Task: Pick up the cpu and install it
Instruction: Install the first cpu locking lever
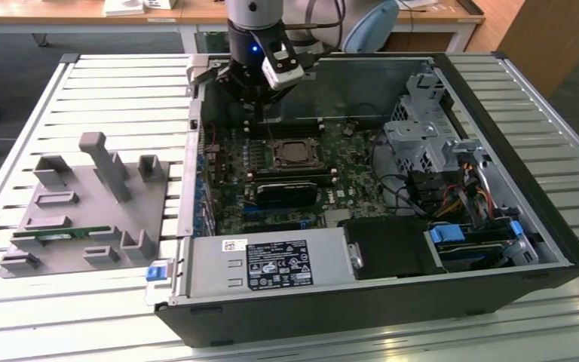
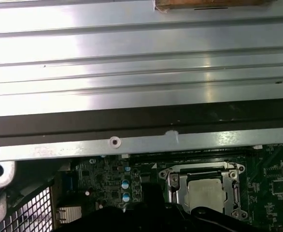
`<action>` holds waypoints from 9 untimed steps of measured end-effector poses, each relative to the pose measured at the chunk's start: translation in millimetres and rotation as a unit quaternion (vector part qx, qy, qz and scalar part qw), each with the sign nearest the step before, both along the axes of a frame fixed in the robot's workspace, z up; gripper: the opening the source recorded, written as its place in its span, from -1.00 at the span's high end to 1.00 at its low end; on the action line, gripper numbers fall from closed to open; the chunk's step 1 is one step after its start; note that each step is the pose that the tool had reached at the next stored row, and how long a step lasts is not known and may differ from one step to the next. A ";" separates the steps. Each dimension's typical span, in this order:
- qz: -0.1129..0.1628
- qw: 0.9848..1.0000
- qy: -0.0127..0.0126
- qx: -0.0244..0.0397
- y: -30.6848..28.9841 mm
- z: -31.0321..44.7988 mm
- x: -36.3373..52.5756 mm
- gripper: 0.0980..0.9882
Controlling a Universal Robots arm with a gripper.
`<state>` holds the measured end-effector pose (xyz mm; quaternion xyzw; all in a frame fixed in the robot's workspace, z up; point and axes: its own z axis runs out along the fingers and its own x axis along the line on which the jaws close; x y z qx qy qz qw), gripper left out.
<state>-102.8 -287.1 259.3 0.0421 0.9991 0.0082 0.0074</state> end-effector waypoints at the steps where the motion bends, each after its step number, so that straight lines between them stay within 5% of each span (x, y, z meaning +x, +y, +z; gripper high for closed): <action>1: 0.000 1.000 0.000 0.000 0.1 -0.2 2.4 0.98; 9: 0.001 1.000 0.001 0.000 0.1 -2.0 14.1 0.98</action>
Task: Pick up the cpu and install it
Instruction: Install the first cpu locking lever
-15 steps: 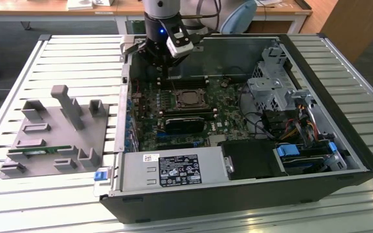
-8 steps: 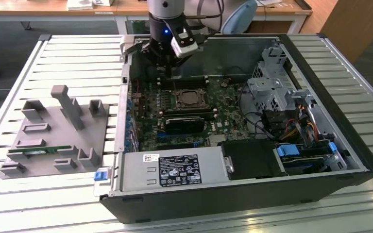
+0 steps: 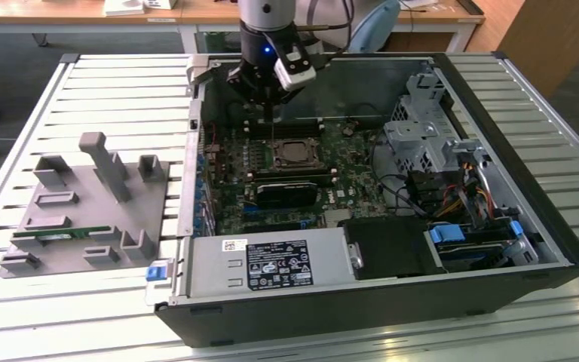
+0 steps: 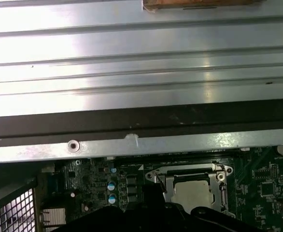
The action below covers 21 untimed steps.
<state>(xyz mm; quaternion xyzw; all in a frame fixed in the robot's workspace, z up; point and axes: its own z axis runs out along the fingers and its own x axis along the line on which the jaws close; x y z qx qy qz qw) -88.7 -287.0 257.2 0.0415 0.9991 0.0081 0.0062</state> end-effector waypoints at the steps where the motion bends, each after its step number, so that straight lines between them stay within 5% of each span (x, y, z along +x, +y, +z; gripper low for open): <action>1: 0.000 1.000 0.000 0.000 0.0 0.0 0.2 0.98; 4: 0.000 1.000 0.000 0.000 0.1 -0.1 2.4 0.98; 12: 0.000 1.000 0.003 0.002 0.2 -1.5 25.8 0.98; 15: 0.000 1.000 0.003 0.015 0.1 -3.5 27.4 0.98; 21: 0.004 1.000 0.001 0.015 -0.1 -9.9 27.7 0.98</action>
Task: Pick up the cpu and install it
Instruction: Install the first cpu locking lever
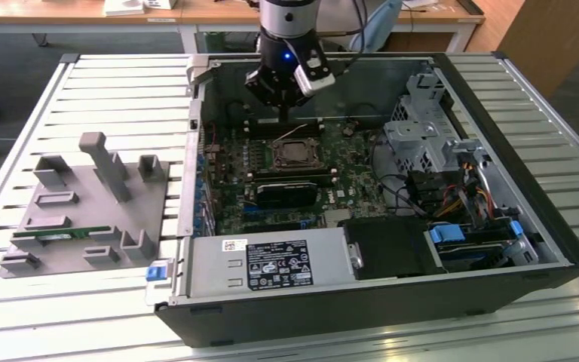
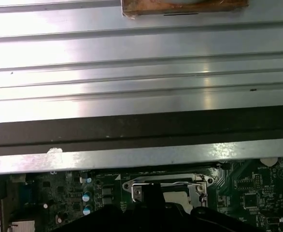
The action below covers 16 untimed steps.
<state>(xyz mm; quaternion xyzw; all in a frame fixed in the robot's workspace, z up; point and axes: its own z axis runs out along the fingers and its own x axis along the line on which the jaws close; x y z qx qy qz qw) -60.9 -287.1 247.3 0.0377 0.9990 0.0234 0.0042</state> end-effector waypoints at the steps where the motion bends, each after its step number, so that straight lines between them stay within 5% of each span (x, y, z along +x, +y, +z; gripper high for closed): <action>1: 0.003 1.000 -0.001 0.000 0.0 -1.1 0.2 0.98; 16: 0.007 1.000 -0.002 0.000 4.3 -17.1 14.9 0.98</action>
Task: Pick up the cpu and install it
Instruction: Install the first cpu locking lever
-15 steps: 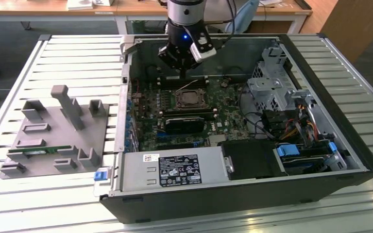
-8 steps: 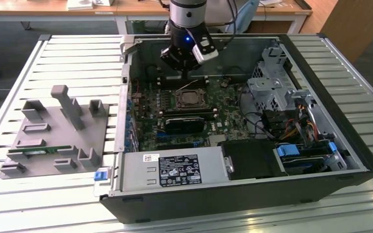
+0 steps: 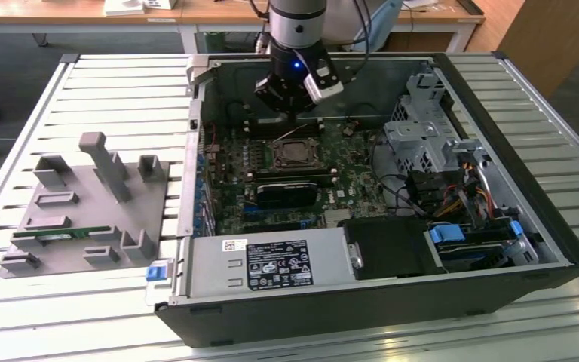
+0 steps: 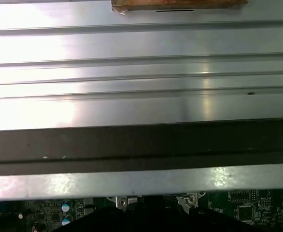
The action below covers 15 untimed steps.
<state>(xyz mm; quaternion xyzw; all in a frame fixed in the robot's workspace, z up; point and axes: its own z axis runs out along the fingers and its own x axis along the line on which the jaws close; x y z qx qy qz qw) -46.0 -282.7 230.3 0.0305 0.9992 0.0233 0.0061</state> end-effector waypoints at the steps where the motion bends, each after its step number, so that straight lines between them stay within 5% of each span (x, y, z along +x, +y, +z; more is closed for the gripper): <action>1: 0.000 1.000 0.000 0.000 0.3 -0.7 0.9 0.98; 15: 0.000 1.000 0.000 -0.001 3.7 -7.7 13.3 0.98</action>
